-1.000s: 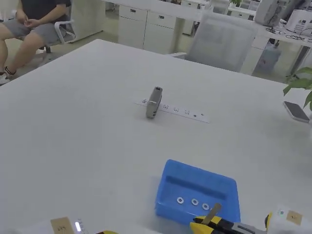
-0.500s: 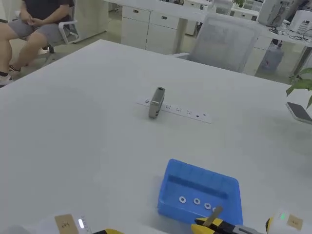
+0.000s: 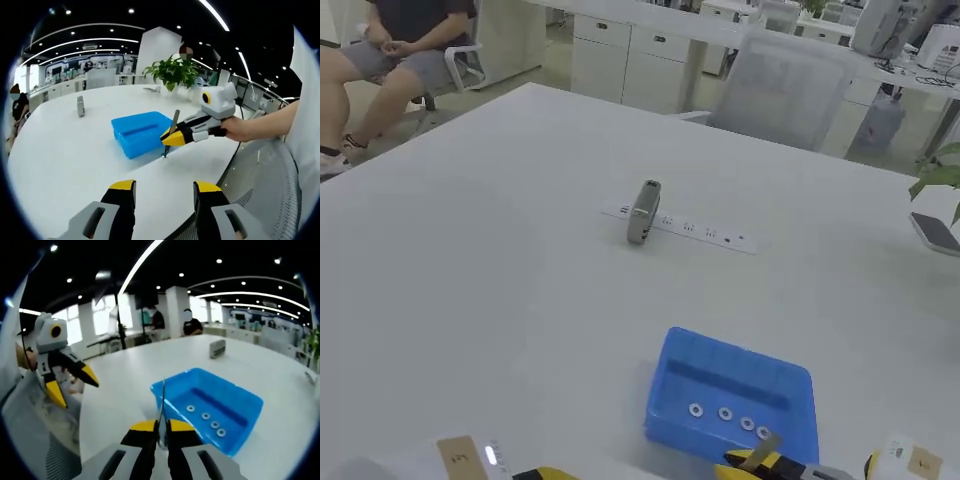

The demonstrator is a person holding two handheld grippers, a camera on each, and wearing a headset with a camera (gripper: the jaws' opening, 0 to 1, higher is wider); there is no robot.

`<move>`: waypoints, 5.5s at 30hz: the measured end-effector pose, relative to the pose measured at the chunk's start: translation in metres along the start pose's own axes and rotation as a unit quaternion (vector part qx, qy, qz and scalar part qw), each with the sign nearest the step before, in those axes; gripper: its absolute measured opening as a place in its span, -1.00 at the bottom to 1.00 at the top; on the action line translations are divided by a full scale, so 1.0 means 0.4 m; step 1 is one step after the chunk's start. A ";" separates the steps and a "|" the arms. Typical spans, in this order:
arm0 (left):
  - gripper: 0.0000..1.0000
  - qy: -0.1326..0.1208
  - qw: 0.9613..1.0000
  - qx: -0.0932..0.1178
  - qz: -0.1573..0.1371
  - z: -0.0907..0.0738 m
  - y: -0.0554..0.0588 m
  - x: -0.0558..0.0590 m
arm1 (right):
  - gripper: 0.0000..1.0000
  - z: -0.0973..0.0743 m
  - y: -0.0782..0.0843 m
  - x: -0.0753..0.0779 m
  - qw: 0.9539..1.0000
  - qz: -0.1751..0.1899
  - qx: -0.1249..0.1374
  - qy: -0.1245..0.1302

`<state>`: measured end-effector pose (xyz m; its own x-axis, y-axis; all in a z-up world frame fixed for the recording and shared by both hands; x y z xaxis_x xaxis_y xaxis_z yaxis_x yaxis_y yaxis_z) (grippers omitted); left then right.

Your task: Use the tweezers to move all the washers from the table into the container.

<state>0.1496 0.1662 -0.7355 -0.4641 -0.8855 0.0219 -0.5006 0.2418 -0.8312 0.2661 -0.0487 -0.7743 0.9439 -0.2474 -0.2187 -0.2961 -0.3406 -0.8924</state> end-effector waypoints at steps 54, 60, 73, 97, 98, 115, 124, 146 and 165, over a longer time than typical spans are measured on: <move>-0.15 -0.008 1.000 0.012 -0.023 -0.007 -0.004 -0.011 | -0.93 0.143 -0.140 0.127 0.998 0.038 0.058 -0.003; -0.16 -0.003 1.000 0.007 -0.020 -0.005 -0.002 -0.009 | -0.93 0.173 -0.119 0.141 0.999 0.032 0.031 -0.003; -0.25 -0.004 0.999 0.015 -0.044 -0.010 -0.007 -0.014 | -0.92 0.146 -0.136 0.120 0.999 -0.025 0.022 -0.013; -0.55 0.116 0.992 0.040 0.018 -0.004 -0.122 -0.003 | -0.93 -0.021 -0.086 -0.119 0.975 -0.136 -0.076 -0.159; -0.59 0.126 0.991 0.035 0.031 -0.002 -0.127 0.004 | -0.93 -0.019 -0.074 -0.132 0.972 -0.139 -0.088 -0.171; -0.86 0.221 0.954 0.018 0.203 0.032 -0.184 0.100 | -0.93 -0.012 -0.032 -0.190 0.945 -0.177 -0.168 -0.217; -0.97 0.238 0.941 0.006 0.240 0.041 -0.179 0.121 | -0.92 -0.013 -0.025 -0.199 0.939 -0.188 -0.190 -0.216; -1.00 0.189 0.927 -0.093 0.309 0.095 -0.090 0.070 | -0.26 -0.022 0.033 -0.168 0.978 -0.088 -0.135 -0.133; -1.00 0.178 0.881 -0.212 0.383 0.186 -0.019 0.061 | 0.75 -0.330 -0.050 -0.197 0.995 -0.067 0.022 0.064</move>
<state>0.1967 0.1133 -0.7700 -0.9468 -0.2348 -0.2199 -0.1331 0.9082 -0.3968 0.1784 -0.1421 -0.6872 0.9470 -0.3179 -0.0472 -0.1602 -0.3395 -0.9269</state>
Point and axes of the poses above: the centre of the closed fingertips' face, and the gripper's own axes: z roughly forward along the fingers, x roughly to its right, y roughly out of its underside, the point moved 10 cm from there along -z, roughly backward along the fingers, and after that the axes turned 15 degrees about -y, right-handed, at the moved point
